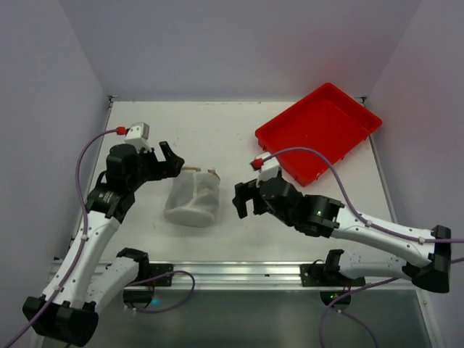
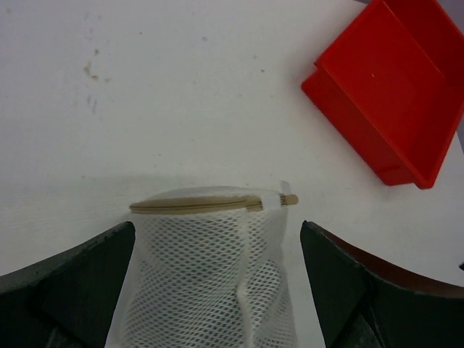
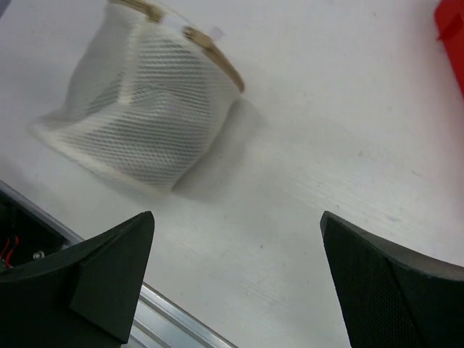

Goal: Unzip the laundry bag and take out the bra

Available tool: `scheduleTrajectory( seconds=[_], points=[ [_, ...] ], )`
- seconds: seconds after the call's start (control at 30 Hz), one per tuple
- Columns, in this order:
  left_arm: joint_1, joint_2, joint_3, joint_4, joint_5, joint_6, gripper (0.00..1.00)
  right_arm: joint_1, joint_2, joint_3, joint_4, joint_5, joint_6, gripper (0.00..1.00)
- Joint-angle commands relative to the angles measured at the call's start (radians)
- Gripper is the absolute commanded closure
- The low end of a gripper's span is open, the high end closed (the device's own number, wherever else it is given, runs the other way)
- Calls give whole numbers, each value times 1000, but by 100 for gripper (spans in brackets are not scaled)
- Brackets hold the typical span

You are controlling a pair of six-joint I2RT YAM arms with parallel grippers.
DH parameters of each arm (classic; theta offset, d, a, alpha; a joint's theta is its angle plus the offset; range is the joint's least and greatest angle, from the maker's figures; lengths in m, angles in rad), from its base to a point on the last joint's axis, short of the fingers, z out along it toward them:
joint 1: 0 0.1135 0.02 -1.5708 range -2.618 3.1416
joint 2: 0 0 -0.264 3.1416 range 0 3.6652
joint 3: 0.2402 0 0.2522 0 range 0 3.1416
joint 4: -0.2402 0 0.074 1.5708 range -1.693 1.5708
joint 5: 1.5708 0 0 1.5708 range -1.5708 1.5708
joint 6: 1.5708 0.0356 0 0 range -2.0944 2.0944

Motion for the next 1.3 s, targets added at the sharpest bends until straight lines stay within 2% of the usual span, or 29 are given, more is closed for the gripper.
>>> scheduleTrajectory(
  seconds=[0.0, 0.1, 0.23, 0.43, 0.73, 1.03, 1.27],
  points=[
    [-66, 98, 82, -34, 126, -57, 0, -120, -117, -151, 42, -98, 143, 1],
    [-138, 187, 128, -68, 49, -28, 0, -154, -197, -241, 105, -137, 143, 1],
    [-196, 334, 207, -147, -14, -11, 0, -165, -222, -289, 108, -154, 156, 1],
    [-212, 442, 234, -169, -204, -107, 0, -165, -245, -341, 148, -180, 170, 1],
    [-212, 490, 250, -148, -198, -225, 0, -168, -245, -384, 191, -212, 169, 1],
    [-212, 439, 218, -108, -209, -408, 0, -168, -246, -416, 232, -229, 164, 1],
    [-212, 505, 210, -114, -236, -454, 0, -168, -248, -439, 254, -232, 150, 1]
  ],
)
